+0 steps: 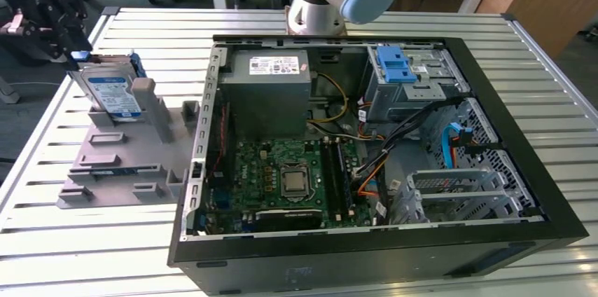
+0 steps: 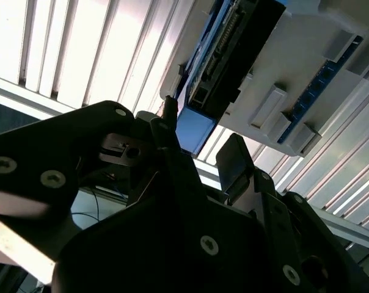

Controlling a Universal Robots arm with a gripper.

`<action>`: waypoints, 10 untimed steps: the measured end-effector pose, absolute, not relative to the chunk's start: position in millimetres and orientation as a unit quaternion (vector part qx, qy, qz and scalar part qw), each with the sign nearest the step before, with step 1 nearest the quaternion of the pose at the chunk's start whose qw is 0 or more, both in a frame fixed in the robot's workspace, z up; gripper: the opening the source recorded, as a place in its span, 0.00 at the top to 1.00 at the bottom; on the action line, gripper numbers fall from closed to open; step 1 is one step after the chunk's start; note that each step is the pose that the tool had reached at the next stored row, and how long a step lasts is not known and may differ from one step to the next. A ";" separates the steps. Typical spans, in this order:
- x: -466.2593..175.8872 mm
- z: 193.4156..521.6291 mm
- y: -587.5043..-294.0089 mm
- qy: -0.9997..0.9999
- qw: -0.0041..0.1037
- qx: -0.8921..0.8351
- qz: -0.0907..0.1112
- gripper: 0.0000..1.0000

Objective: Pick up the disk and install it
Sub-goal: 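Pick up the disk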

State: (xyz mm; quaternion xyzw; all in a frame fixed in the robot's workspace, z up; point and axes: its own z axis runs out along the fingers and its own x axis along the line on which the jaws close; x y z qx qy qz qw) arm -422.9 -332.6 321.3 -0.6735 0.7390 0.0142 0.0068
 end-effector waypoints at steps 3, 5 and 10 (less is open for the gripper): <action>-423.1 317.0 -332.6 0.731 0.007 -0.683 0.014 0.47; -423.2 314.5 -332.5 0.721 0.006 -0.692 0.014 0.47; -425.4 308.1 -331.7 0.719 0.006 -0.695 0.013 0.47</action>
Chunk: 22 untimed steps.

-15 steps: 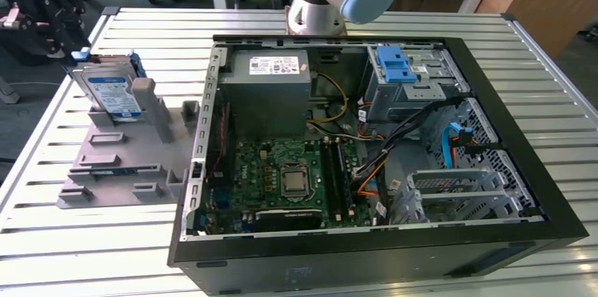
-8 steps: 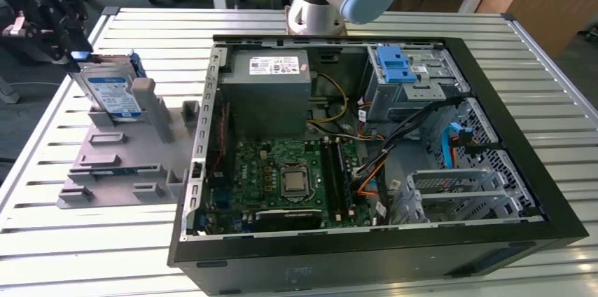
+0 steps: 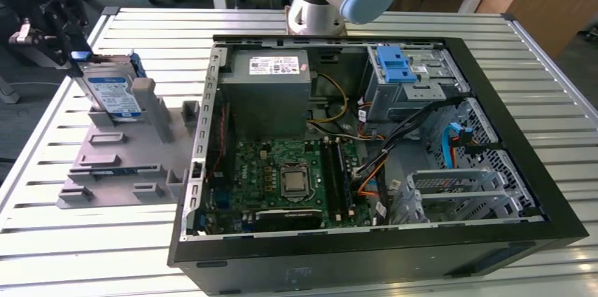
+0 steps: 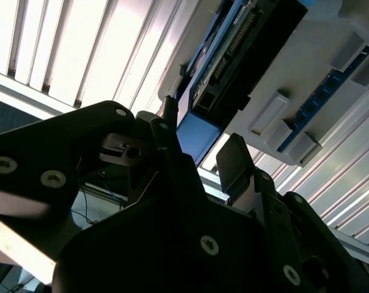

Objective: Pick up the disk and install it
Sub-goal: 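Pick up the disk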

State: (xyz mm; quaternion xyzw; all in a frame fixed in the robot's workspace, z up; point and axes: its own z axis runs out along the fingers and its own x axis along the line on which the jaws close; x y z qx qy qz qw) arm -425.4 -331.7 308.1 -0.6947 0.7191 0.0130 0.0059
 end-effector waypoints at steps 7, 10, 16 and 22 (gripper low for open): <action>-426.1 301.3 -331.0 0.719 0.006 -0.695 0.012 0.47; -426.2 301.3 -331.0 0.719 0.006 -0.695 0.012 0.49; -426.2 300.4 -329.6 0.719 0.006 -0.695 0.012 0.55; -426.2 298.8 -329.4 0.719 0.005 -0.695 0.012 0.55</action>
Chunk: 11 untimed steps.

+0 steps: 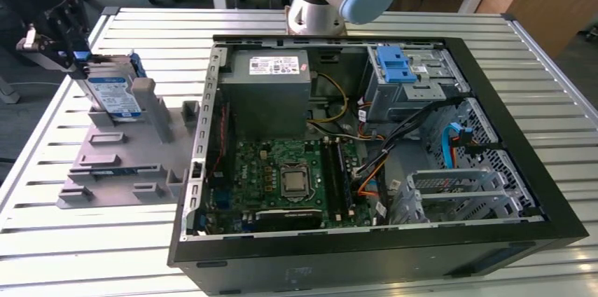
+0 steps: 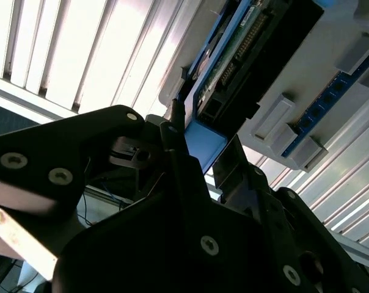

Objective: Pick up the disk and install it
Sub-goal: 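Pick up the disk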

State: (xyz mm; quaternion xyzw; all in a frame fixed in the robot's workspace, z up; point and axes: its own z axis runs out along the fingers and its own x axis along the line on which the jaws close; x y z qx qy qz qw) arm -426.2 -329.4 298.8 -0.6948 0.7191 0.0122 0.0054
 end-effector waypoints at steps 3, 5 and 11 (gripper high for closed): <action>-426.2 297.2 -329.3 0.719 0.005 -0.695 0.012 0.55; -426.2 296.1 -329.3 0.719 0.005 -0.695 0.013 0.55; -426.2 291.9 -329.3 0.719 0.005 -0.695 0.013 0.55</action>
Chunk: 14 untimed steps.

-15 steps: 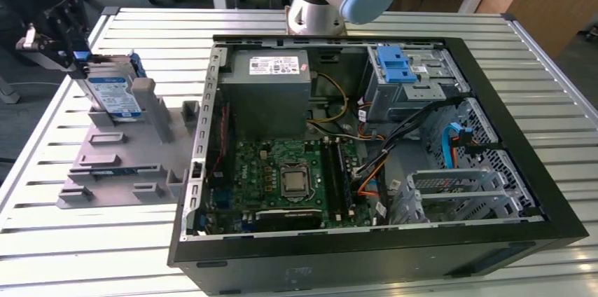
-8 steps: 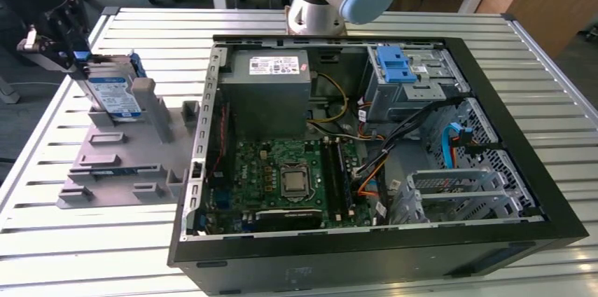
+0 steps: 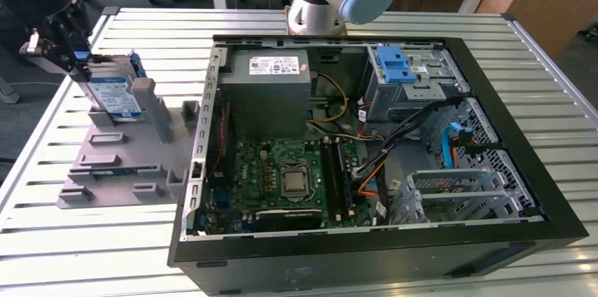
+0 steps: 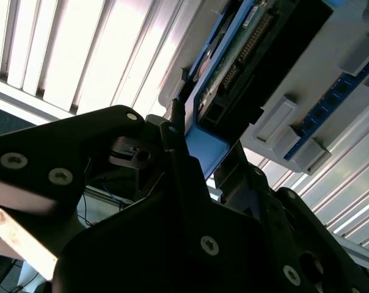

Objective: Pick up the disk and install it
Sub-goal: 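Pick up the disk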

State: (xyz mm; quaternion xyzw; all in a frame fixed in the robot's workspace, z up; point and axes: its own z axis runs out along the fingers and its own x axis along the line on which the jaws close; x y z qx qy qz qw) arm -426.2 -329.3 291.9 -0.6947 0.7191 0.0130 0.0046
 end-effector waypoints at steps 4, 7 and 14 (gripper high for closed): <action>-426.2 289.4 -329.3 0.719 0.004 -0.695 0.013 0.55; -426.2 288.9 -329.4 0.719 0.004 -0.695 0.013 0.55; -426.2 288.7 -329.4 0.719 0.004 -0.695 0.013 0.63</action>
